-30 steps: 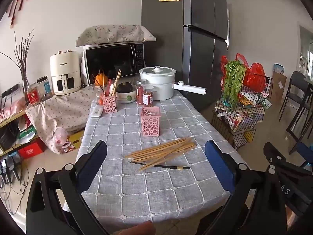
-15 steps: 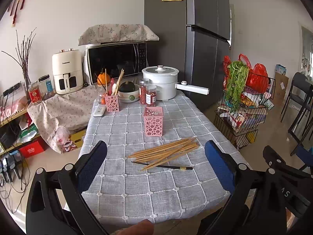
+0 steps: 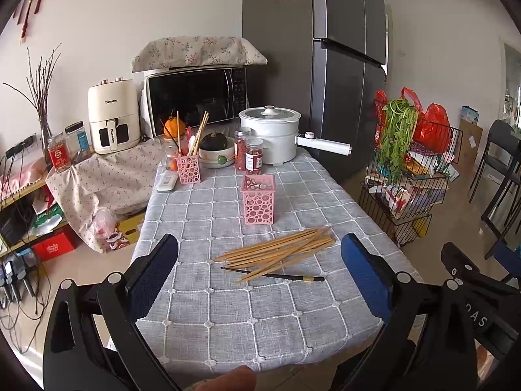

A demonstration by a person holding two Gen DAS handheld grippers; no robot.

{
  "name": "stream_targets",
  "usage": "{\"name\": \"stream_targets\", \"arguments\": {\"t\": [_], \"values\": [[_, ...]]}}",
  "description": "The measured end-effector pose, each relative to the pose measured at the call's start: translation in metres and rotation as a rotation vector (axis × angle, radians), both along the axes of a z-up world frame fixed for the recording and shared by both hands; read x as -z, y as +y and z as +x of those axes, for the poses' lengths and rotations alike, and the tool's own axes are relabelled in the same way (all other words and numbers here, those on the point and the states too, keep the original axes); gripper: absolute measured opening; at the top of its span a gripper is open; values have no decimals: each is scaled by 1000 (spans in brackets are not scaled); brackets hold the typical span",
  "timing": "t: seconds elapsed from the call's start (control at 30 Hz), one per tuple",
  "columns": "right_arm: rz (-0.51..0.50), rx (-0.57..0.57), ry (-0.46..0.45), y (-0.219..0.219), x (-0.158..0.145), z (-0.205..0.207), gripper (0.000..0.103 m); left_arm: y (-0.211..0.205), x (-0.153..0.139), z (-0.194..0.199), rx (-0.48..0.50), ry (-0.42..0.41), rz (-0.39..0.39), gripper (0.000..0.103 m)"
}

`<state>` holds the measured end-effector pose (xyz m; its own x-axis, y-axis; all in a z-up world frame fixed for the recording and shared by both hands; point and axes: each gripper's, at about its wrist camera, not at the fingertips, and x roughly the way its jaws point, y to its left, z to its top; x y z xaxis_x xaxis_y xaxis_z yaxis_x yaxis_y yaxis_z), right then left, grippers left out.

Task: Organize utensils

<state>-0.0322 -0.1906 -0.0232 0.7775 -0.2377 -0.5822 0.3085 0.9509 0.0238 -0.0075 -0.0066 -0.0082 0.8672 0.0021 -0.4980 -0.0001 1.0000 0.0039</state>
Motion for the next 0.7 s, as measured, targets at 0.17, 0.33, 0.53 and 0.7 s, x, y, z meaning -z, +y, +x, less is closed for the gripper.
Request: {"name": "stream_targets", "arguments": {"t": [0.17, 0.33, 0.53, 0.7], "values": [[5, -2, 2, 1, 2, 1, 97, 4, 4, -2, -5, 2, -1, 96], [9, -5, 9, 1, 4, 3, 97, 6, 3, 0, -3, 2, 0, 96], [13, -6, 13, 1, 5, 4, 97, 15, 10, -7, -5, 5, 1, 96], [15, -8, 16, 1, 5, 5, 97, 8, 8, 3, -5, 14, 5, 96]]}}
